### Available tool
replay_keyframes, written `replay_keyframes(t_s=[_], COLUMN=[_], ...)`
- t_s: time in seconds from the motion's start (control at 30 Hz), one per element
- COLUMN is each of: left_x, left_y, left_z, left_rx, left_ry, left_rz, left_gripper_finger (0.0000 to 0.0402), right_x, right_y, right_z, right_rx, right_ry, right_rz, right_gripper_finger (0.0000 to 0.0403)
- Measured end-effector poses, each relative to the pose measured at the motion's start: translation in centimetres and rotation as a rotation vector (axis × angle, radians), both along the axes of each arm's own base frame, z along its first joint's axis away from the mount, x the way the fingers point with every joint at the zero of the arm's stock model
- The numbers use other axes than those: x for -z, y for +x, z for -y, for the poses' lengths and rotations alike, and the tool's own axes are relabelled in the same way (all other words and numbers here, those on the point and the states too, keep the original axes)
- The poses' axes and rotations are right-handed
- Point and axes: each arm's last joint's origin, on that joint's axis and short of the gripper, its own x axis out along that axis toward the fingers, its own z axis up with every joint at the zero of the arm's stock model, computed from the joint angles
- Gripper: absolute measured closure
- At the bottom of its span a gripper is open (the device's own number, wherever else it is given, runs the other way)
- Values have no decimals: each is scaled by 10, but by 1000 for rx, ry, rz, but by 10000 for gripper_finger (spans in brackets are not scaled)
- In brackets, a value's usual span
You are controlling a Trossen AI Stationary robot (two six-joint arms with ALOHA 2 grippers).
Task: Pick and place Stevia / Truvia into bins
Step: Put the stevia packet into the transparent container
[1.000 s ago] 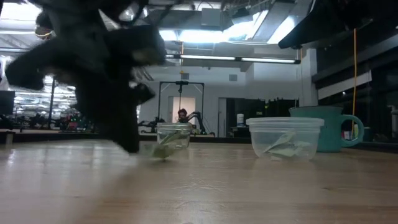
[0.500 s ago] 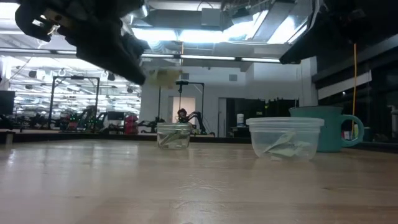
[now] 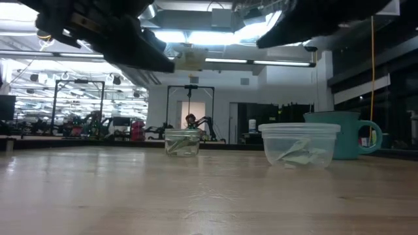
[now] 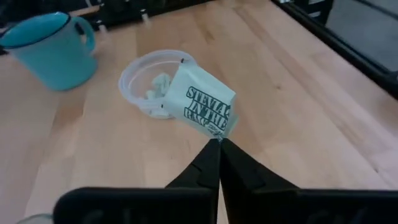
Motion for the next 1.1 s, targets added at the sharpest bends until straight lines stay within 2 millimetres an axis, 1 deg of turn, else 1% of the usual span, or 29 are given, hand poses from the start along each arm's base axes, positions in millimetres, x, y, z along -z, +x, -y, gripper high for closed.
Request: replay_keyframes(t_s=[0.13, 0.23, 0.47, 0.6, 0.7, 0.83, 1.0, 1.1], left_x=[-2, -4, -8, -12, -12, -15, -19, -21], left_y=[3, 4, 7, 10, 11, 12, 14, 14], left_z=[-6, -8, -14, -19, -23, -26, -26, -26], left_rx=[50, 71, 102, 116, 119, 114, 114, 113], left_ry=[6, 6, 10, -9, -20, -31, -36, -39], left_rz=[25, 40, 94, 129, 136, 161, 208, 219], left_gripper_finger=[400, 401, 400, 400, 401, 400, 400, 400], right_x=[-3, -4, -6, -11, -15, -16, -19, -21], right_y=[9, 13, 18, 21, 22, 23, 24, 25], right_z=[13, 21, 31, 30, 29, 28, 28, 27], right_rx=[-51, -46, -110, -138, -169, -194, -198, -229], right_ry=[-12, -38, 4, -11, -29, -40, -39, -47], right_rz=[6, 10, 24, 73, 107, 121, 154, 165], right_gripper_finger=[380, 363, 285, 244, 223, 211, 210, 210])
